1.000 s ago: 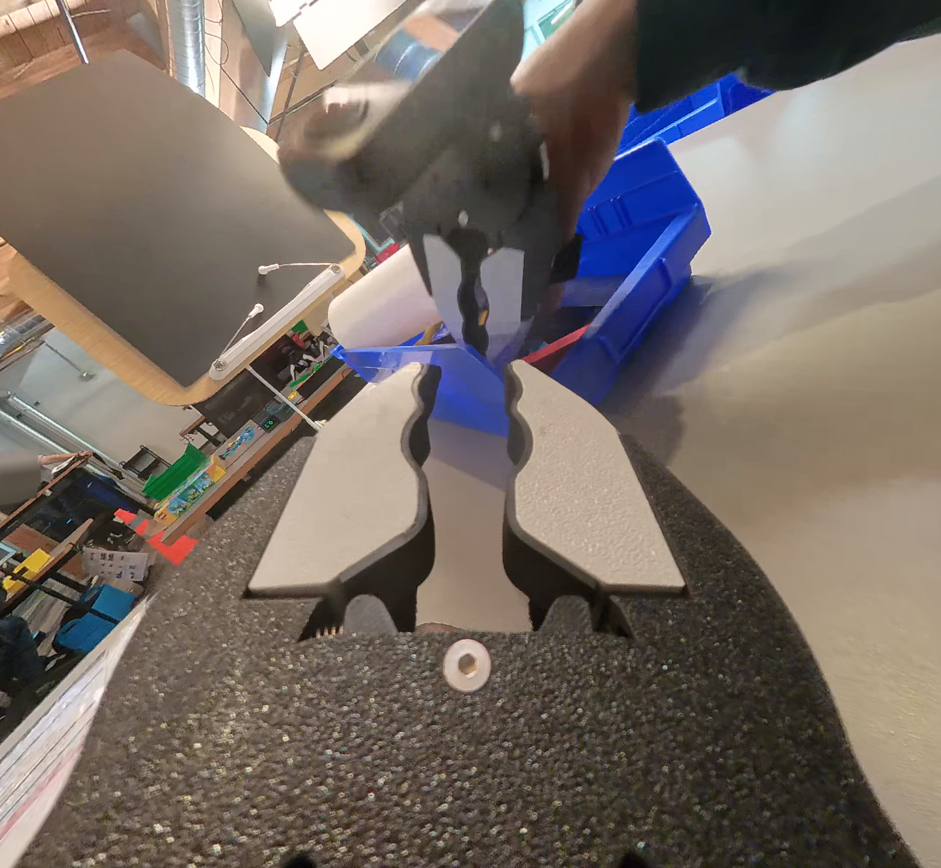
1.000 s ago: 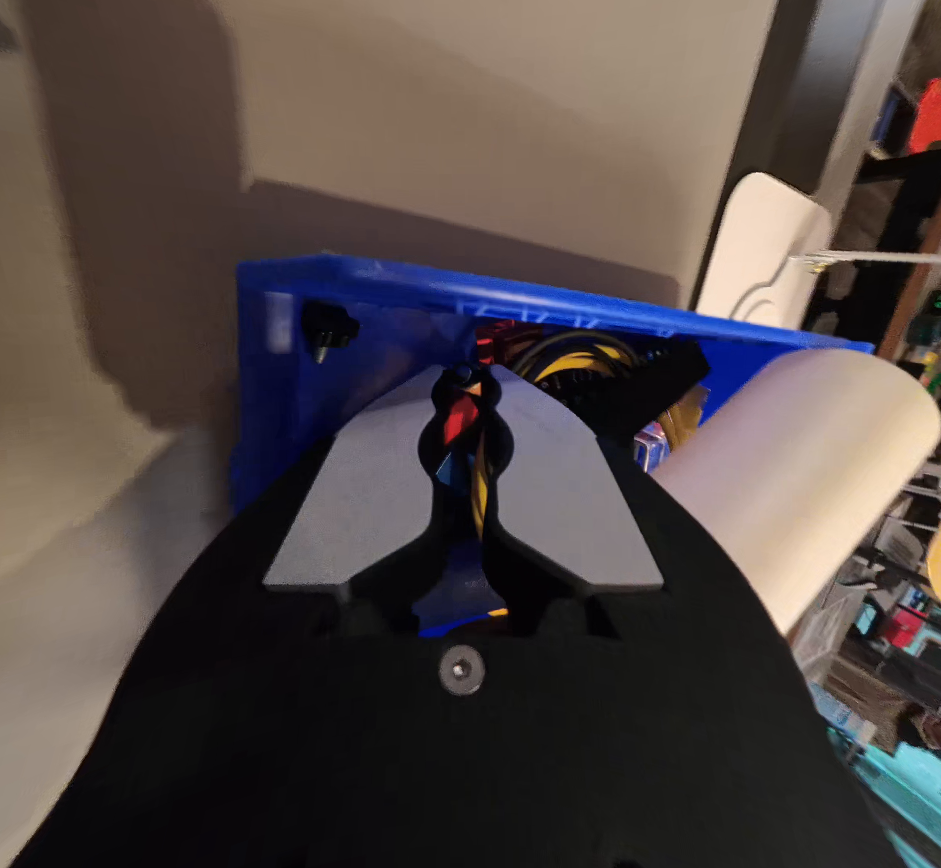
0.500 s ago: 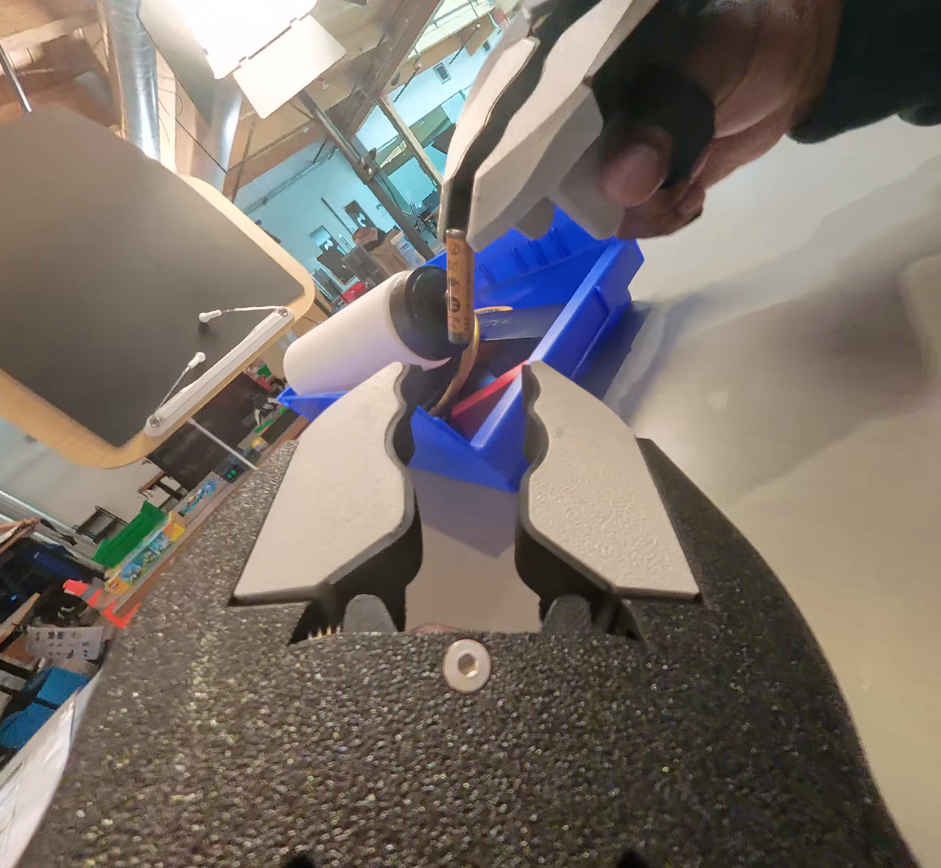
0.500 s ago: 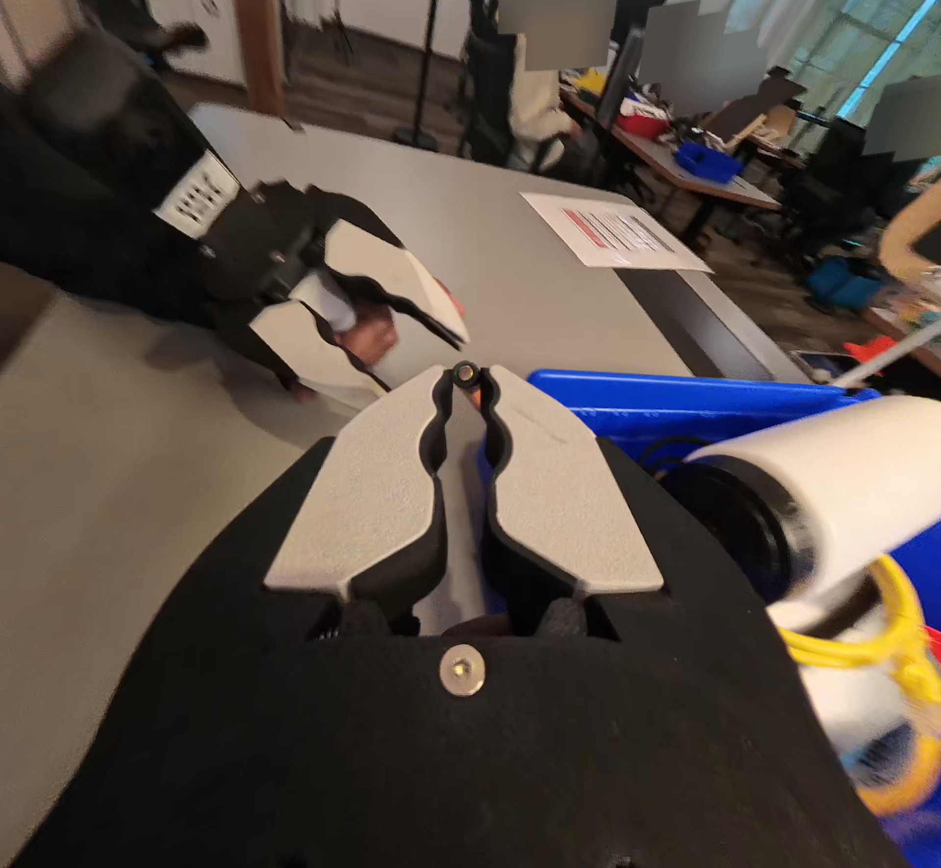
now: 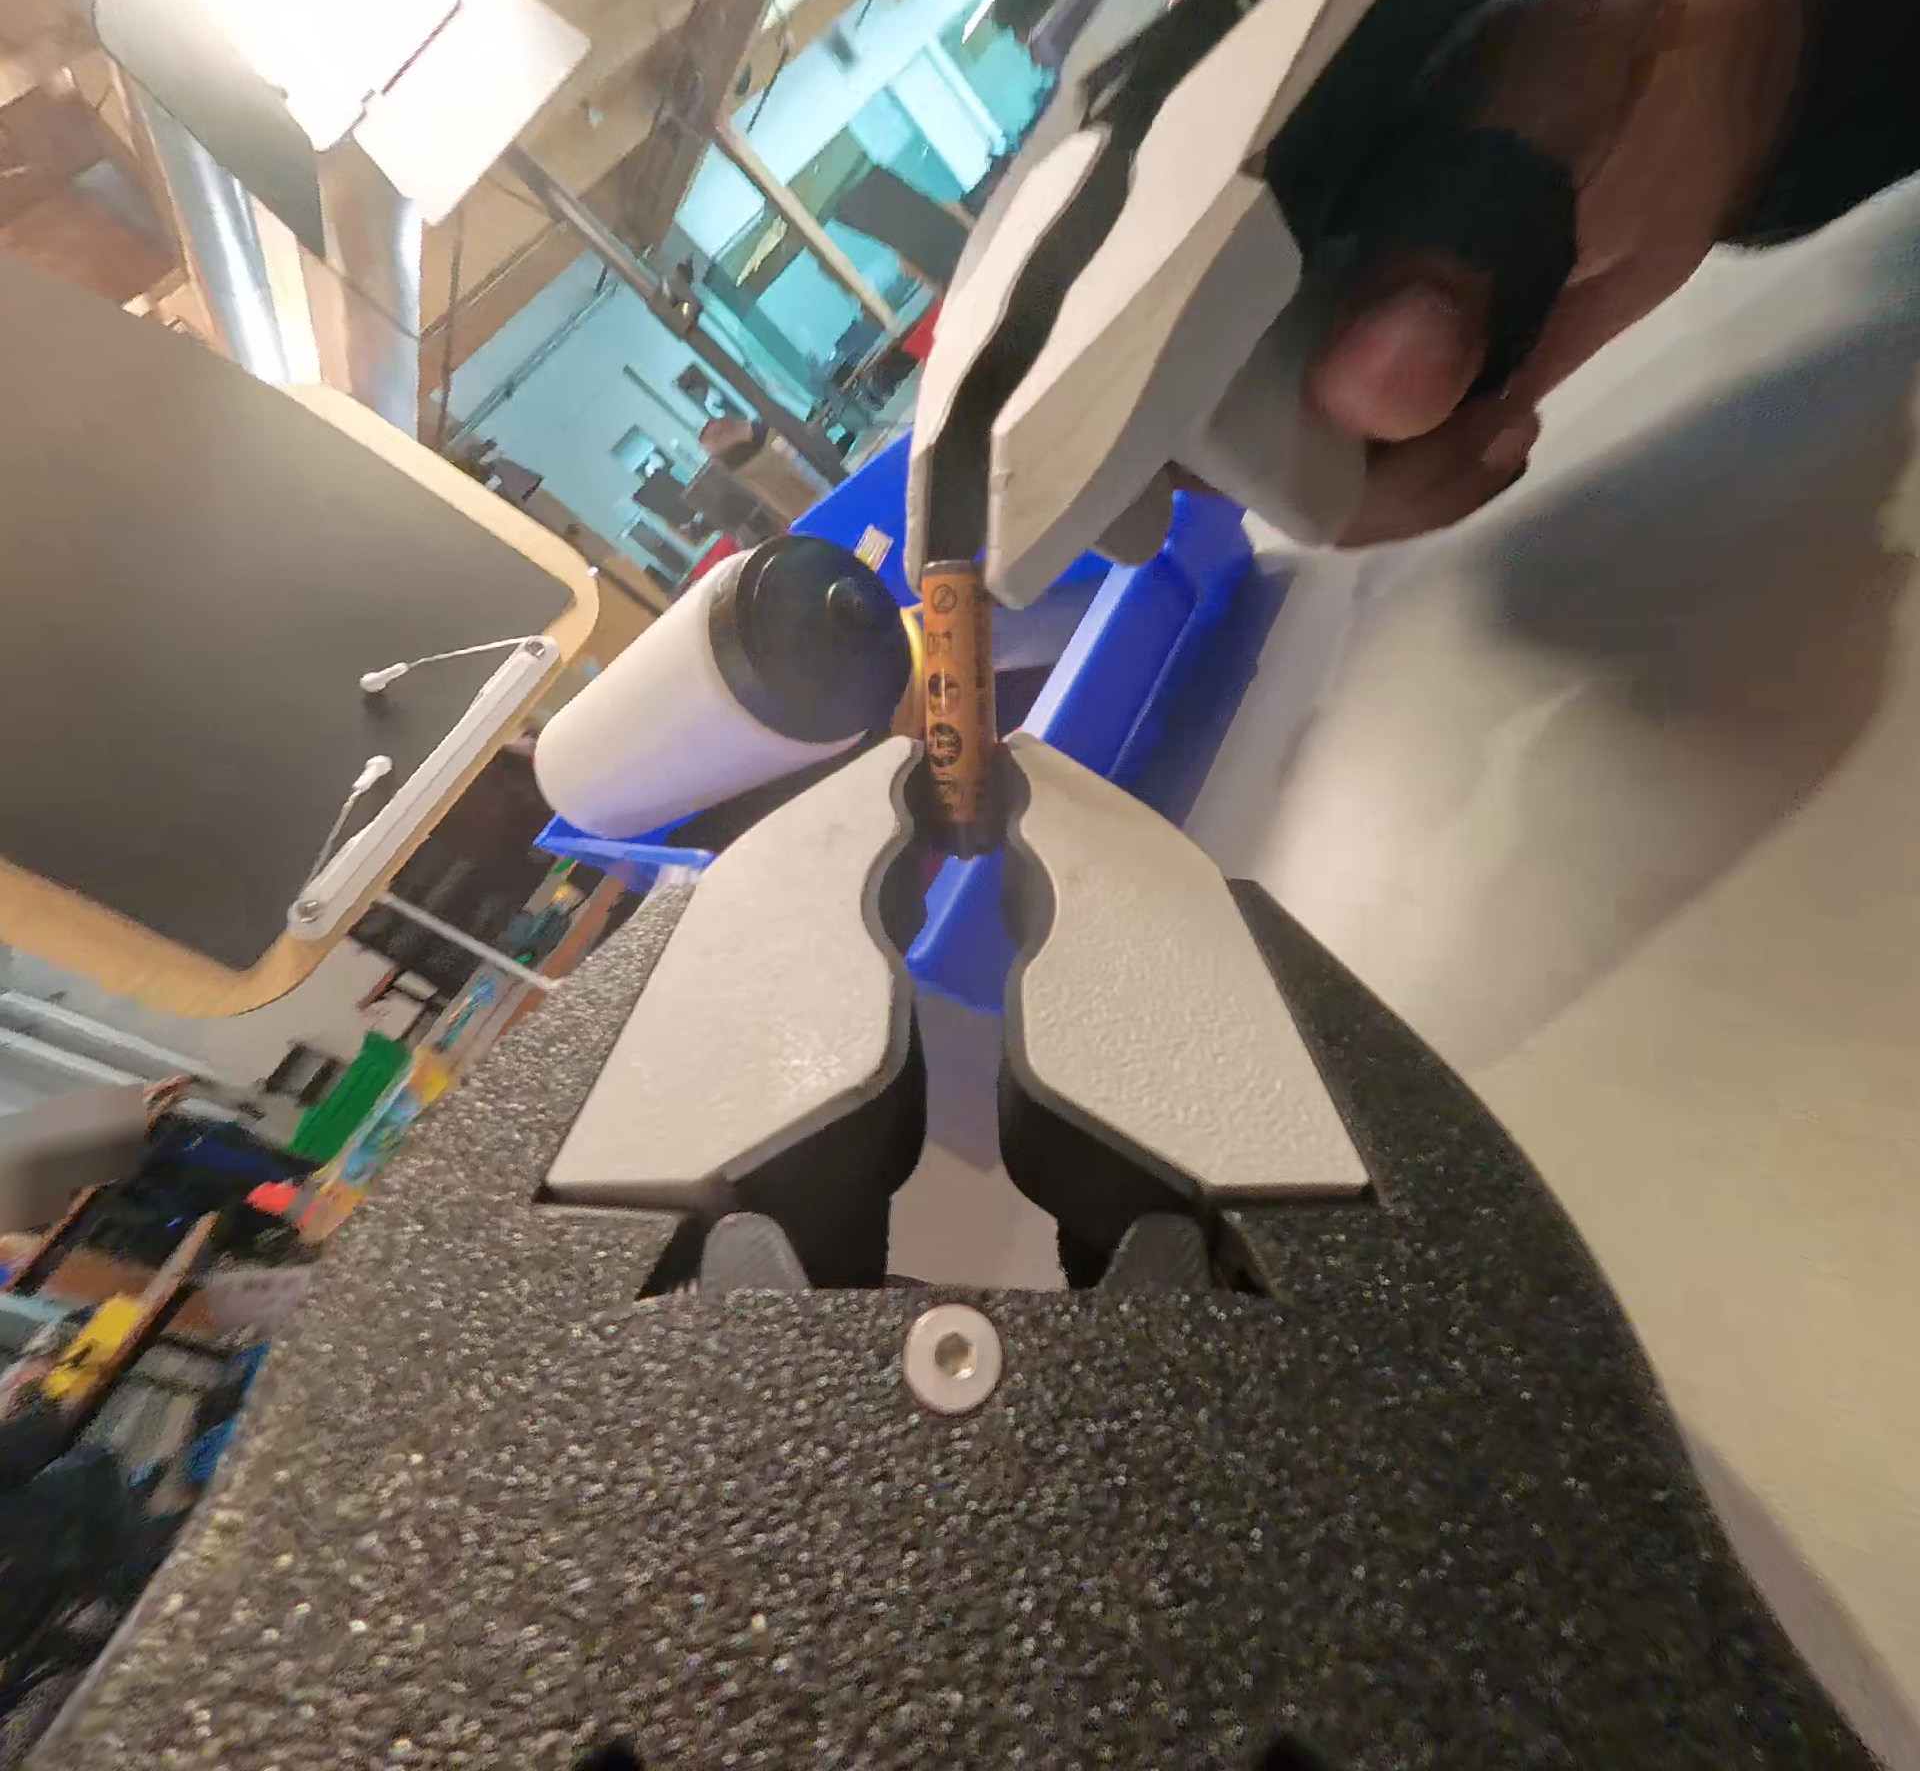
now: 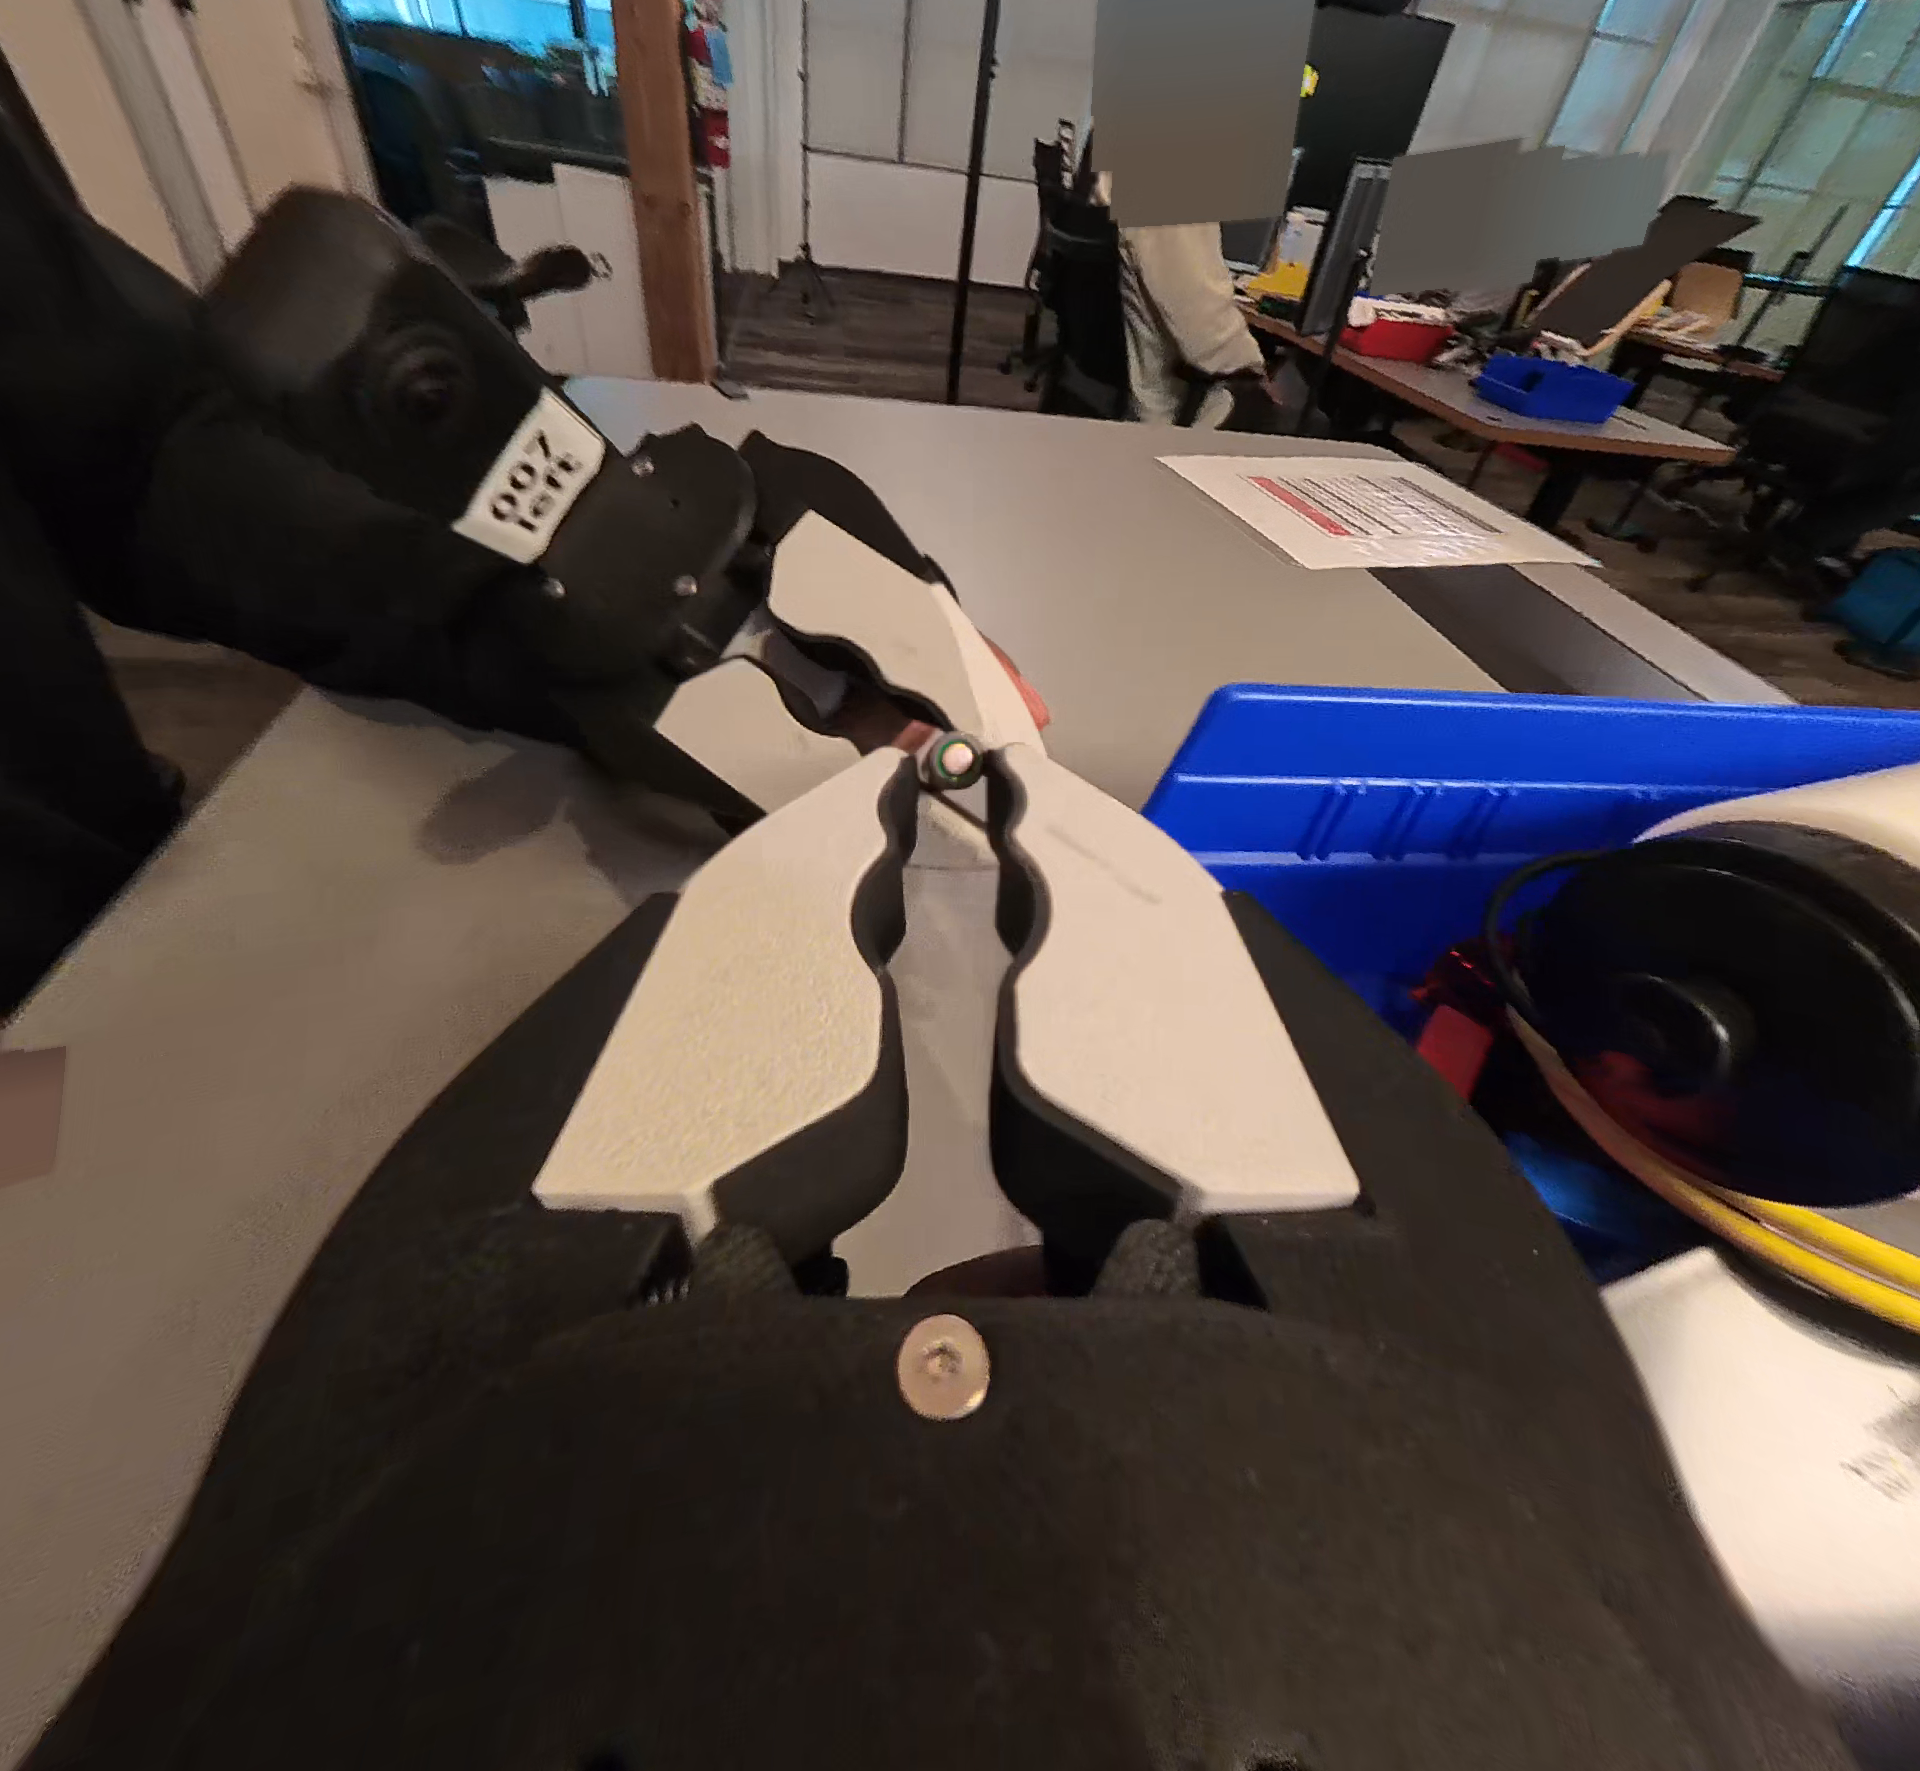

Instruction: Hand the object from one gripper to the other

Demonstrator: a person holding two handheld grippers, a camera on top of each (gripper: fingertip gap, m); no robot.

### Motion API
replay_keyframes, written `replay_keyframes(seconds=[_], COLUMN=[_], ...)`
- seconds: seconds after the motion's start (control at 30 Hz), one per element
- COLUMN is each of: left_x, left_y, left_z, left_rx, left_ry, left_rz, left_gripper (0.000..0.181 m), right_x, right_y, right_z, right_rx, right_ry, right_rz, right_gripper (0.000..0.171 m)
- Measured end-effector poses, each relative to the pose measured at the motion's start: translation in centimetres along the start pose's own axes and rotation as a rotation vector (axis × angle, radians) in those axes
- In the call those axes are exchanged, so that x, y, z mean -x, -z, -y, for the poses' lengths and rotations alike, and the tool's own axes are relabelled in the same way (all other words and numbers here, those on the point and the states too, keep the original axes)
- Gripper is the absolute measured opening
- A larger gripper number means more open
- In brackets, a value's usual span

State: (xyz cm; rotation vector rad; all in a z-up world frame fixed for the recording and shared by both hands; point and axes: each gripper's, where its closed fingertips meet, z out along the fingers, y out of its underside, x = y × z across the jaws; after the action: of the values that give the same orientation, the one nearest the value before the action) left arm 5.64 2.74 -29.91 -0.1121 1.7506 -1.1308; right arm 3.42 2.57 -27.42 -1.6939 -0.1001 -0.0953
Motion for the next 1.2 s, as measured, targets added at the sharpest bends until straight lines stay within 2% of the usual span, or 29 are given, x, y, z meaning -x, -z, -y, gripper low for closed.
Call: replay_keyframes(seconds=[0.07,0.23,0.33,0.37,0.43,0.5,0.57,0.63,0.77,0.9,0.97,1.1,1.2], left_x=[0.5,0.3,-1.0,-1.3,-1.4,-1.1,-0.5,0.2,2.9,2.4,2.1,1.6,1.1], left_y=[-0.2,-0.2,-0.3,-0.3,-0.2,-0.1,0.1,0.6,2.0,1.8,1.7,1.1,1.2], left_z=[-0.8,-2.1,-1.8,-1.7,-1.6,-1.2,-0.7,-0.3,1.5,3.1,3.7,3.3,3.7], left_rx=[0.065,0.189,0.186,0.186,0.191,0.162,0.116,0.066,-0.095,-0.211,-0.274,-0.306,-0.320], left_ry=[-0.062,-0.342,-0.486,-0.518,-0.532,-0.480,-0.332,-0.107,0.339,1.013,1.248,1.509,1.526], left_rz=[0.041,0.075,0.047,0.046,0.054,0.069,0.077,0.042,0.004,-0.289,-0.403,-0.483,-0.523], left_gripper=[0.012,0.011,0.011,0.011,0.011,0.013,0.032,0.049,0.046,0.050,0.051,0.046,0.031], right_x=[-0.3,-0.6,-0.8,-0.8,-0.5,-0.4,-0.7,-0.9,-1.5,-1.6,-1.4,-0.9,-0.7], right_y=[0.1,0.0,-0.6,-0.7,-0.8,-0.8,-0.7,-0.3,0.6,1.0,0.9,0.6,0.1], right_z=[-0.6,-1.9,-3.7,-4.1,-4.4,-4.1,-3.2,-2.1,-0.2,1.1,1.4,1.6,1.2], right_rx=[0.055,0.224,0.367,0.395,0.414,0.406,0.367,0.307,0.185,0.119,0.114,0.114,0.136], right_ry=[0.096,0.463,0.631,0.681,0.736,0.752,0.751,0.695,0.663,0.795,0.876,0.988,1.040], right_rz=[-0.062,-0.218,-0.270,-0.281,-0.283,-0.286,-0.326,-0.349,-0.431,-0.554,-0.606,-0.643,-0.643], right_gripper=[0.036,0.041,0.037,0.030,0.013,0.012,0.011,0.010,0.011,0.010,0.011,0.010,0.010])
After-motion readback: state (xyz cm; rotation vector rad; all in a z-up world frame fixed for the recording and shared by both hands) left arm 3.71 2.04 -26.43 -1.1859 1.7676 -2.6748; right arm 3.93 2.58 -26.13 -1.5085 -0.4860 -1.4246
